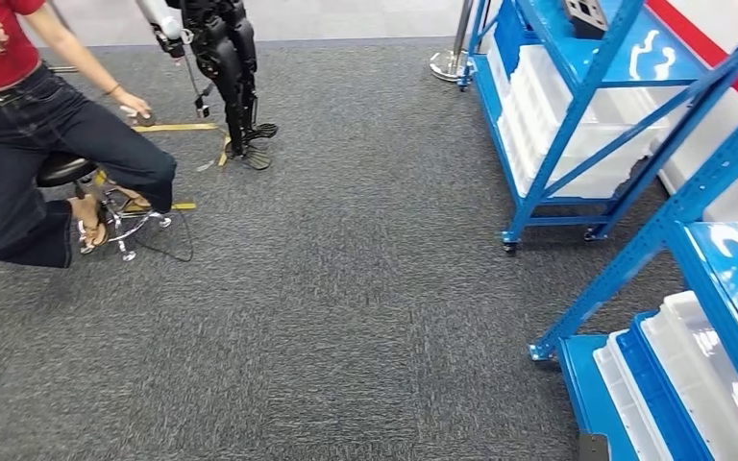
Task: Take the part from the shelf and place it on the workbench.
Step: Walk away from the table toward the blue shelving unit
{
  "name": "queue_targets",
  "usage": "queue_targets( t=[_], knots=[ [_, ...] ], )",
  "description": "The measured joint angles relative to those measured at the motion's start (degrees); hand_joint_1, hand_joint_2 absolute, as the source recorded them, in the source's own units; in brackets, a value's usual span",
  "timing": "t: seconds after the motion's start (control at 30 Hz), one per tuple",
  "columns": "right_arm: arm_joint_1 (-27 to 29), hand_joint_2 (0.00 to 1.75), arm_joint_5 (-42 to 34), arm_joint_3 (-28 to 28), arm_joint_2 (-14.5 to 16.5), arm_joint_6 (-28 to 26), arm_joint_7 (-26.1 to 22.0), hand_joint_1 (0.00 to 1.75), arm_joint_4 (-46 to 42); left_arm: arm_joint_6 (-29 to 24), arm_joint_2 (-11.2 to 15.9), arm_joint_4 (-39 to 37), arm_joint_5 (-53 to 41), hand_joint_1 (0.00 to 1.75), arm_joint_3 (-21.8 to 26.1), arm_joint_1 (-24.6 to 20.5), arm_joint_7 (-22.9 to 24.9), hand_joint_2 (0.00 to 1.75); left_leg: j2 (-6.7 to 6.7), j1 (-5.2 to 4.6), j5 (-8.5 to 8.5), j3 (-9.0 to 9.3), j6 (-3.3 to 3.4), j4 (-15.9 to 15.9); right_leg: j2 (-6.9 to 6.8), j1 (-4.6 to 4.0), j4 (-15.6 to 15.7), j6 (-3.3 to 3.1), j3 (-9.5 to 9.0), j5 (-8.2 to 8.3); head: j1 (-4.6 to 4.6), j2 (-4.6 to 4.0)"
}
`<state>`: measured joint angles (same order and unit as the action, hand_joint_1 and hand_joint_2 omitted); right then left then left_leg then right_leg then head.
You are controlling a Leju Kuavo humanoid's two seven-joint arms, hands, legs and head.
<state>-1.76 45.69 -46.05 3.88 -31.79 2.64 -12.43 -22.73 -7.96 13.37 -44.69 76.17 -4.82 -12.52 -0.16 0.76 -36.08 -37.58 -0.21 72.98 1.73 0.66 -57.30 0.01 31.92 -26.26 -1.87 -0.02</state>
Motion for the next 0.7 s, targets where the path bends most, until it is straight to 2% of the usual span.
queue_targets(
  t=[0.03,0.07,0.13,0.2,0.27,0.33,0.4,0.47,0.5,0.53,0.57,0.6,0.63,0.67,0.7],
  knots=[
    [0.0,0.0,0.2,0.0,0.2,0.4,0.8,0.0,0.2,-0.3,0.0,0.0,-0.2,0.0,0.0,0.0,0.2,0.0,-0.13,0.01,1.79,0.67,0.13,-2.0,0.66,-0.06,0.0,0.0,-0.08,-0.01,-0.01,0.0],
    [0.1,0.0,0.4,0.0,0.4,0.7,1.2,0.0,0.3,-0.5,0.0,0.0,-0.3,0.0,0.0,0.1,0.4,0.0,-0.6,0.04,4.09,2.15,0.29,-5.6,1.33,-0.08,-0.1,0.01,-0.15,-0.02,0.0,0.0],
    [0.0,0.0,0.5,0.0,0.7,0.9,1.6,0.0,0.4,-0.6,0.0,0.0,-0.4,0.0,-0.1,0.1,0.5,0.0,-2.11,0.02,7.22,5.08,0.62,-12.3,2.44,-0.35,-0.3,0.23,-0.07,-0.12,-0.03,0.0],
    [0.0,0.0,0.5,0.0,1.0,1.1,1.7,0.0,0.5,-0.7,0.0,0.0,-0.5,0.0,-0.3,0.0,0.5,0.0,-2.6,-0.24,7.79,6.01,1.03,-14.6,3.22,-0.54,-0.4,0.73,0.22,-0.17,-0.06,0.0],
    [0.2,0.0,0.6,0.0,1.1,1.4,2.1,0.0,0.6,-1.1,0.0,0.0,-0.8,0.0,-0.5,0.0,0.7,0.0,-1.7,-0.39,8.09,6.14,1.8,-14.9,3.53,-0.34,-0.4,1.35,0.66,-0.16,-0.05,0.01],
    [0.3,0.0,1.0,0.0,1.3,1.9,2.7,0.0,0.7,-1.4,-0.1,0.0,-1.3,0.0,-0.8,-0.1,1.0,0.0,-0.82,-0.27,8.5,6.39,2.65,-15.5,1.83,-0.27,-2.7,1.59,1.9,-1.43,-0.15,0.01],
    [0.1,0.0,1.5,0.0,1.5,2.2,3.4,0.0,0.8,-1.5,-0.1,0.0,-1.9,0.0,-1.1,0.0,1.4,0.0,0.15,-0.25,8.63,6.41,3.05,-15.7,-0.39,-0.18,-9.4,1.4,5.11,-4.76,-0.3,0.0],
    [0.1,0.0,1.9,0.0,1.7,2.3,4.1,0.0,0.8,-1.5,0.0,0.0,-2.5,0.0,-1.4,0.0,1.9,0.0,1.17,-0.3,8.61,6.3,3.09,-15.7,-1.0,0.1,-16.3,1.67,8.47,-7.44,-0.36,0.01],
    [0.2,0.0,1.9,0.0,1.8,2.2,4.3,0.0,0.8,-1.4,0.0,0.0,-2.7,0.0,-1.5,0.0,2.0,0.0,1.64,-0.29,8.57,6.28,3.04,-15.6,-1.11,0.27,-17.2,2.12,8.86,-7.54,-0.37,0.01],
    [0.2,0.0,2.0,0.0,1.9,2.1,4.4,0.0,0.8,-1.3,0.0,0.0,-2.8,0.0,-1.6,0.0,2.2,0.0,2.08,-0.27,8.51,6.33,2.96,-15.6,-1.31,0.45,-15.6,2.72,7.96,-6.7,-0.38,0.01],
    [0.2,0.0,1.9,0.0,1.9,1.8,4.6,0.0,0.8,-1.3,0.0,0.0,-3.0,0.0,-1.8,0.0,2.3,0.0,2.54,-0.24,8.41,6.46,2.79,-15.6,-1.89,0.63,-11.7,3.36,5.85,-5.18,-0.39,0.0],
    [0.2,0.0,1.8,0.0,1.9,1.4,4.6,0.0,0.8,-1.2,0.0,-0.1,-3.2,0.0,-2.0,0.0,2.4,0.0,2.96,-0.29,8.26,6.63,2.55,-15.6,-3.13,0.75,-7.3,3.75,3.49,-3.63,-0.41,0.0],
    [0.1,0.0,1.7,0.0,1.9,1.0,4.7,0.0,0.8,-1.2,0.1,-0.1,-3.4,0.0,-2.2,0.0,2.5,0.0,3.38,-0.42,8.02,6.83,2.18,-15.5,-4.19,0.76,-3.6,3.82,1.52,-2.34,-0.39,0.0],
    [0.0,0.0,1.5,0.0,1.9,0.6,4.7,0.0,0.8,-1.2,0.2,-0.1,-3.6,0.0,-2.3,0.0,2.6,0.0,3.76,-0.55,7.8,7.05,1.78,-15.5,-4.96,0.68,-1.2,3.54,0.28,-1.54,-0.33,0.0],
    [0.0,0.0,1.4,-0.1,1.9,0.3,4.7,0.0,0.8,-1.2,0.2,-0.1,-3.7,0.0,-2.4,-0.1,2.7,0.0,4.14,-0.63,7.62,7.26,1.4,-15.5,-5.23,0.5,-0.6,3.01,0.02,-1.29,-0.28,0.0]
  ],
)
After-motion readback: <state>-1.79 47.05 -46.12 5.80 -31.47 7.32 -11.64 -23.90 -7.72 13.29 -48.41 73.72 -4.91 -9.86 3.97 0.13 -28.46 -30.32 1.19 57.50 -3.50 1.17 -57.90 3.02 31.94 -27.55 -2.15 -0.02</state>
